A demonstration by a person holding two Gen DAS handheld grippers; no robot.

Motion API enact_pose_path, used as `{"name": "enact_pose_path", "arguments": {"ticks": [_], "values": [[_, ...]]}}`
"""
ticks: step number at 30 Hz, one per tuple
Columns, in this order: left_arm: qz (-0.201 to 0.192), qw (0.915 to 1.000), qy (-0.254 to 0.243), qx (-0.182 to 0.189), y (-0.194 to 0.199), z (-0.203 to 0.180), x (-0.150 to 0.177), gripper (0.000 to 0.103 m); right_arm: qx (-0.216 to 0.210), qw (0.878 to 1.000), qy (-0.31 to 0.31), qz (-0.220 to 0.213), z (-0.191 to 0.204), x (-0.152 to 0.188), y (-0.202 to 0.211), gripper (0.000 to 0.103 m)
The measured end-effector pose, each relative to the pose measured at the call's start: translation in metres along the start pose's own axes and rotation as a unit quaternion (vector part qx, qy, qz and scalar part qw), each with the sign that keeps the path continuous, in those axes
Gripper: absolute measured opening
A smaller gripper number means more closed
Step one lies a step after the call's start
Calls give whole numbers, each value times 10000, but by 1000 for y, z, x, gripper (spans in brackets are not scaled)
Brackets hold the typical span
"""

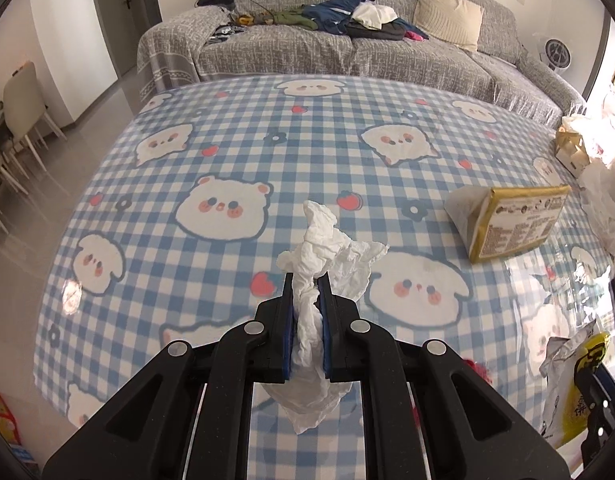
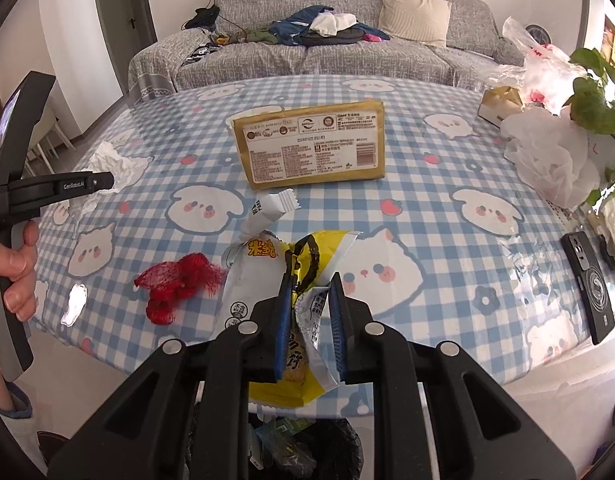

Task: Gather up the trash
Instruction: 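Lift the tissue and snack wrapper and carry both over the black bin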

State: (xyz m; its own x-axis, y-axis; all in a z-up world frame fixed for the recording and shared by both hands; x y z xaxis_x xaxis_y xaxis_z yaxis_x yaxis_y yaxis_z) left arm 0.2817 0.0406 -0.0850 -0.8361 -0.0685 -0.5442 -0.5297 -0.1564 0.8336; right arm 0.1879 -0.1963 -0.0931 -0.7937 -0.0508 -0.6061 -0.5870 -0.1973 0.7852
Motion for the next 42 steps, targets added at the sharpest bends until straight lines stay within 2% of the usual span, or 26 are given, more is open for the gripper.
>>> {"name": "enact_pose_path", "arguments": {"ticks": [20,33,42], "values": [[-69,10000,-17,2,52,13,62,9,-81,9998,108,-156,20,36,45,17],[-125,9999,-1,40,89,15,108,9,-166,9995,-5,-255,20,61,76,17],[-17,9998,24,188,104,8,162,9,-189,9993,-3,-325,23,88,101,17]]}}
Point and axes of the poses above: each gripper's, at about its wrist camera, not at the fingertips, and y roughly against the way its jaws point, z to its left, x to its underside, the point moved 7 cm from there along -y, roughly the way its jaws point, and after that the axes turned 5 degrees about -x, right-handed, at the moved point
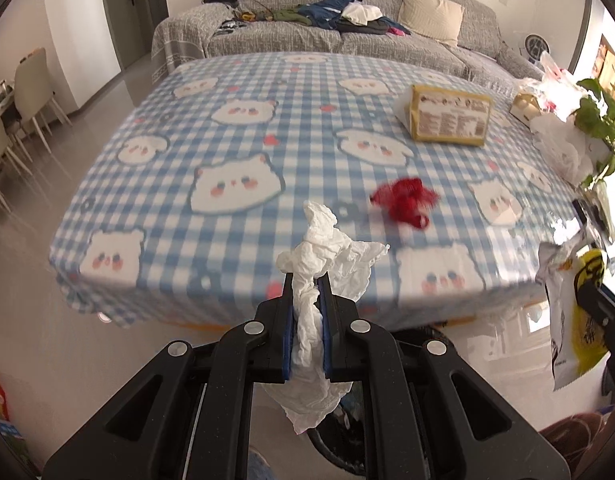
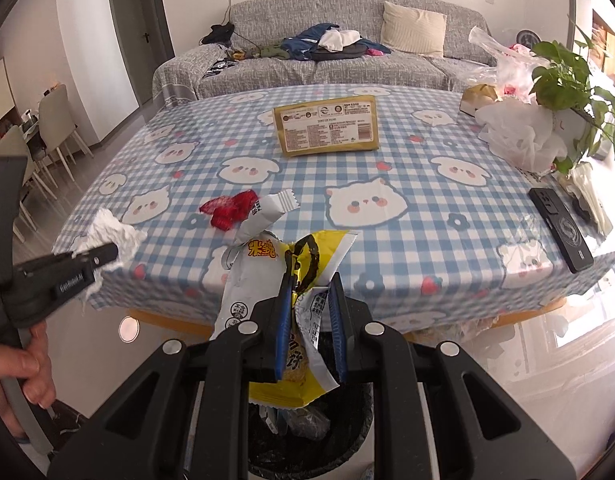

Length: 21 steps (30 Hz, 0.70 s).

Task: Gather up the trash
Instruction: 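Lift the tissue and snack wrapper and carry both over the black bin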

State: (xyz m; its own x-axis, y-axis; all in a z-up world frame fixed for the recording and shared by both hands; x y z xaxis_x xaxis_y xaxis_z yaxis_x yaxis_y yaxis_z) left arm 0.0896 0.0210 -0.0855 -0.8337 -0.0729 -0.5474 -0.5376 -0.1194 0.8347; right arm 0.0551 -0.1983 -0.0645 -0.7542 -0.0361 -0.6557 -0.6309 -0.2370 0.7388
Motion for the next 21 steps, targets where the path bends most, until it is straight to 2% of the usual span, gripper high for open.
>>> {"name": "enact_pose_path", "arguments": {"ticks": [10,21], "values": [[183,9998,48,110,3,1,70,9,-164,9998,-89,39,-2,44,5,17],[346,9991,145,215,-20,-4,121,10,-74,9995,-14,293,6,90,-22,17]]}}
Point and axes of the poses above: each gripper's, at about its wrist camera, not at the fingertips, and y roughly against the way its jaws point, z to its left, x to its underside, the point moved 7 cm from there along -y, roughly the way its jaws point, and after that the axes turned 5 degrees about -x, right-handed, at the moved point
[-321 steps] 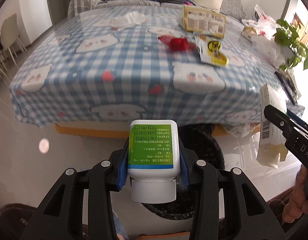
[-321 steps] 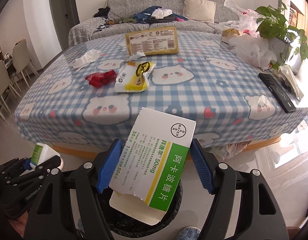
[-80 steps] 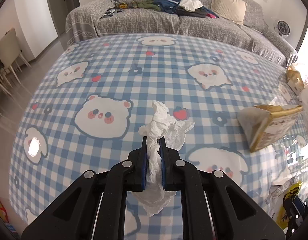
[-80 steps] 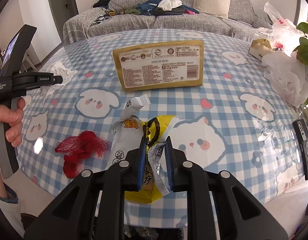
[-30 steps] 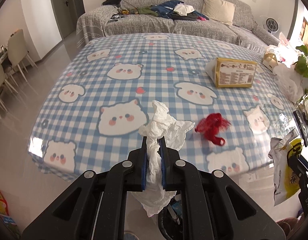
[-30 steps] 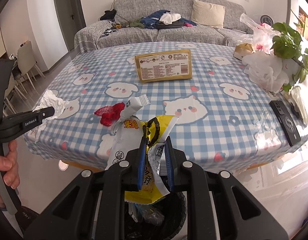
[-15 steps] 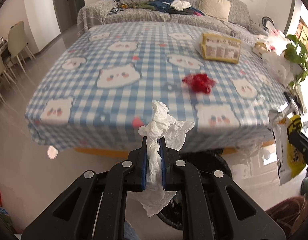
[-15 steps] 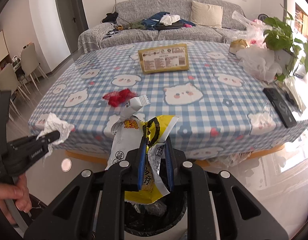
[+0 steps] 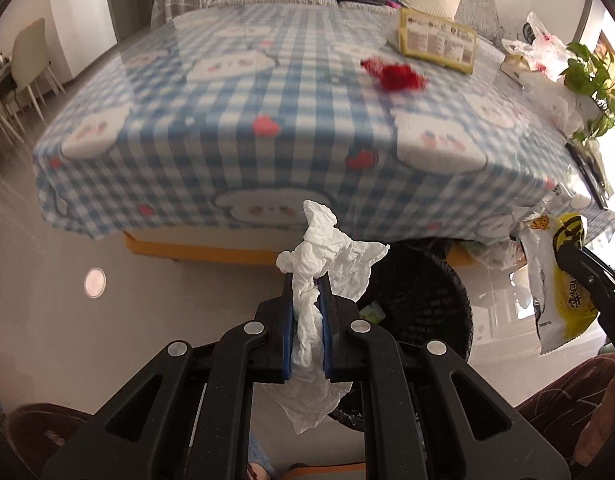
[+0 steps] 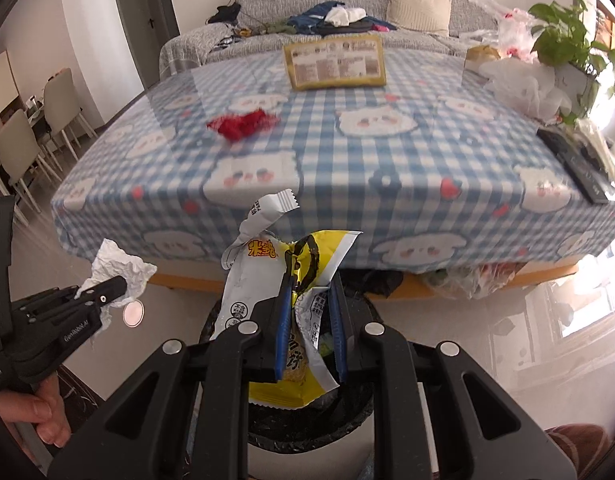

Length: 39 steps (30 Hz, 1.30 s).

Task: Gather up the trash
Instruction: 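Lift the tissue and snack wrapper and carry both over the black bin, then open the right gripper to drop the wrapper while the left drops the tissue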

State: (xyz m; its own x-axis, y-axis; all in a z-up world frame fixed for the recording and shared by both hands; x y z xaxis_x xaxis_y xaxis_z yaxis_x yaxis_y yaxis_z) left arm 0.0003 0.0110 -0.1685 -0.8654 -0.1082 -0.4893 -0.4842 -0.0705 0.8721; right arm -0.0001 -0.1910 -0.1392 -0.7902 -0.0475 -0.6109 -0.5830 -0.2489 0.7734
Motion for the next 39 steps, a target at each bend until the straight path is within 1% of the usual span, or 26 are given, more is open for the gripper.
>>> {"name": "enact_pose_path", "arguments": {"ticks": [5,8,12,18,20,24,28,30,32,37,39], "values": [[54,10000,-34,-25,-20,-5,21,10,73,9999,41,141,3,15,-20,17],[12,10000,-38,-76,-32,-8,27,10,77,9997,40,215,4,21,-32,16],[91,9999,-59,-130,-49,-8,33,10,81,9996,52,279,6,27,-47,16],[87,9997,-107,-224,-71,-4,42,10,62,9989,48,462,7,41,-76,17],[132,9997,-70,-185,-79,-2,46,10,91,9985,95,540,9,46,-87,17],[173,9996,-159,-186,-89,-4,52,10,135,9973,109,719,11,56,-106,17],[354,9986,-206,-347,-104,-1,62,10,149,9960,92,880,10,64,-120,17],[430,9984,-155,-344,-109,2,65,10,131,9955,83,934,10,65,-124,17],[409,9985,-134,-343,-108,3,65,10,102,9952,107,963,12,66,-128,17],[364,9989,-92,-263,-104,3,60,10,103,9955,151,927,14,65,-130,26],[376,9990,-90,-237,-104,3,60,10,127,9955,160,928,12,67,-130,36]]}}
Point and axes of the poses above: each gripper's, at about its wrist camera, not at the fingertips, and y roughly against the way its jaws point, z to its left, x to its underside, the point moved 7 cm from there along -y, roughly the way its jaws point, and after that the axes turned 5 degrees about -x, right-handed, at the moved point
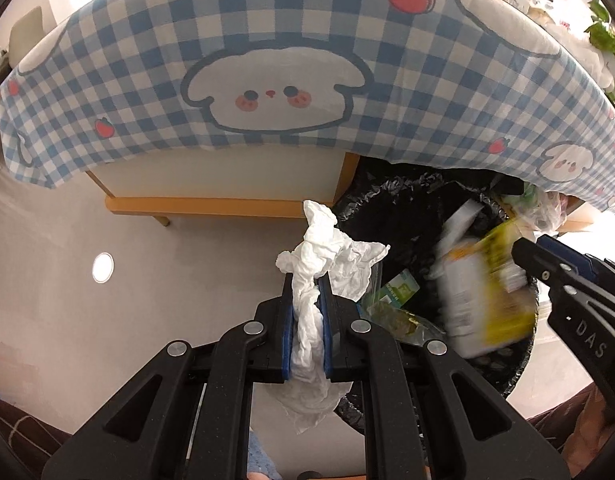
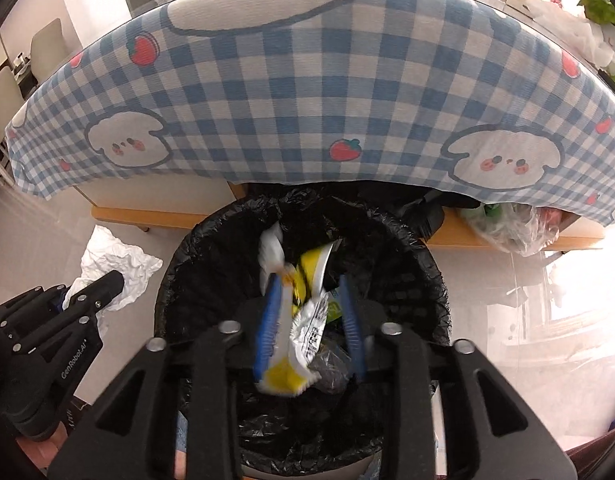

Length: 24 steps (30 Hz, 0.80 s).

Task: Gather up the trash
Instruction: 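Open the right gripper to drop the wrapper while the left drops the tissue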

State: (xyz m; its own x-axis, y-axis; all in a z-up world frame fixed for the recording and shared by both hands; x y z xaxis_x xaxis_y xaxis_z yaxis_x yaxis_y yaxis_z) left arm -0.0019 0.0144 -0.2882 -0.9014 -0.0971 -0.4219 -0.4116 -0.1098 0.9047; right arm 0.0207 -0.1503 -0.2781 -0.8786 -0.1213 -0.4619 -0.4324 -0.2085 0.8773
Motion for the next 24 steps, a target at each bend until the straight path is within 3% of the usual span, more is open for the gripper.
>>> {"name": "enact_pose_path", "arguments": {"ticks": [6,9,18,24], "values": [[25,9999,-111,98,1,-18,1,10,172,9998,-19,10,-16,4,0,69],[74,9997,-199,136,-1,-32,4,10,249,9997,-80,7,-29,6,2,79],[141,9980,-552,281,-9,-82,8,10,482,9976,-502,-57,-89,15,20,93],[224,9957,-790,421,-14,-119,14,10,659,9954,-696,-38,-124,22,28,94]]}}
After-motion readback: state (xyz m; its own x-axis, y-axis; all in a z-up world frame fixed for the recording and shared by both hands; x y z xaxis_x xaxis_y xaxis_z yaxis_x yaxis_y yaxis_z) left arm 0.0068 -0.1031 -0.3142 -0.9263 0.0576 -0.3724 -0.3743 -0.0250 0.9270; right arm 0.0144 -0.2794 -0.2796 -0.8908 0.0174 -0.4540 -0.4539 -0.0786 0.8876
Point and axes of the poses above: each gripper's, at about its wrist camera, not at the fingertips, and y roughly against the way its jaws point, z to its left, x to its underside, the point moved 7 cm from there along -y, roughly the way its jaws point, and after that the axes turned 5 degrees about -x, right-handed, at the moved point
